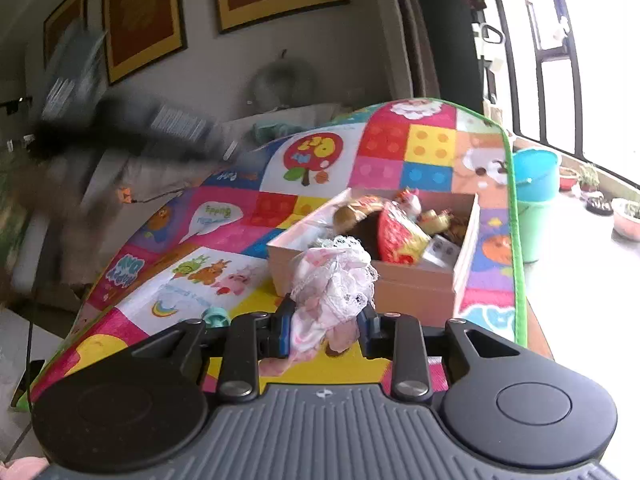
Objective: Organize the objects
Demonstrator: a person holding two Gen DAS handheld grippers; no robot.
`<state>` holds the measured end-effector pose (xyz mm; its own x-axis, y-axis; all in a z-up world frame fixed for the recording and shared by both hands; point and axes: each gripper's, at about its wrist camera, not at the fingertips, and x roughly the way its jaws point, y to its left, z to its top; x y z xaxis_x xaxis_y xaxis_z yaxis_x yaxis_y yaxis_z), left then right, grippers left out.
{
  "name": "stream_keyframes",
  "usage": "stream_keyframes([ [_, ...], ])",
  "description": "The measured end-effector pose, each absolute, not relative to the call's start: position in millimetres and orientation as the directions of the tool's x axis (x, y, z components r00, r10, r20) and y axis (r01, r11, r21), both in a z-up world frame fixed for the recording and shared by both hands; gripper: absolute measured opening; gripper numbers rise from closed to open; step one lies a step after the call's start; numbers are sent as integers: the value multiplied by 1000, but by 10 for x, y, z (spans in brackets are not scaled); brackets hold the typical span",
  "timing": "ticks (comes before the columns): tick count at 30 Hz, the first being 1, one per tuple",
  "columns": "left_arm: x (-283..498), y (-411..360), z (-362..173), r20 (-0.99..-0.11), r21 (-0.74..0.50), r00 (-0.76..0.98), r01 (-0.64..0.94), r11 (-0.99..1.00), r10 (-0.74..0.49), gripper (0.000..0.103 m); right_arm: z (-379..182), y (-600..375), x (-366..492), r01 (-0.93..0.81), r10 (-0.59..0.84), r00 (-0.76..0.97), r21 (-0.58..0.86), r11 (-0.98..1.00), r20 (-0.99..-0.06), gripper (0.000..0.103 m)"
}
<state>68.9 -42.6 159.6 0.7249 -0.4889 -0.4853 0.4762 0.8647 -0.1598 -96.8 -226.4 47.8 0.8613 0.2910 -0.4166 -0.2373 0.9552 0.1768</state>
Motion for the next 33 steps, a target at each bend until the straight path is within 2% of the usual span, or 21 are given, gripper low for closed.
stream_keyframes([
  [3,713,-508,1608,-493,-189,697,499,846,-521,12,357,-2327,-967,-218,283,861,196,956,-424,30],
  [6,434,-438,1391,-531,-143,664,541,829,-526,14,196,-2382,-927,-199,276,846,210,957,-456,30],
  [10,32,-225,968,-652,-18,606,590,808,-456,16,16,-2325,-781,-177,243,825,175,968,-510,30],
  [13,-160,-19,717,-719,24,563,607,794,-408,16,-35,-2253,-726,-201,260,811,167,965,-525,30],
  [15,-187,80,595,-752,27,536,607,794,-384,16,-51,-2216,-699,-210,268,802,168,963,-534,38],
  [17,-154,112,481,-774,34,522,599,800,-358,16,-61,-2195,-667,-202,263,797,170,965,-544,60],
  [20,-97,119,444,-762,41,536,599,799,-363,21,-51,-2161,-671,-196,244,801,146,970,-547,62],
  [25,-9,-17,307,-775,51,523,609,791,-353,22,-57,-2109,-695,-193,202,800,77,978,-564,62],
  [27,24,0,306,-775,20,517,595,803,-364,22,-54,-2095,-701,-195,193,802,58,979,-565,62],
  [30,13,73,284,-761,-19,525,569,822,-381,17,-34,-2074,-702,-203,192,805,43,978,-561,60],
  [31,-4,86,277,-756,-20,532,563,826,-381,16,-32,-2057,-699,-210,192,804,34,977,-563,51],
  [32,-25,96,274,-752,-19,538,558,829,-380,14,-33,-2034,-693,-222,196,799,25,975,-569,36],
  [33,-41,100,277,-750,-19,543,554,832,-378,14,-37,-2002,-680,-232,195,791,11,973,-579,28],
])
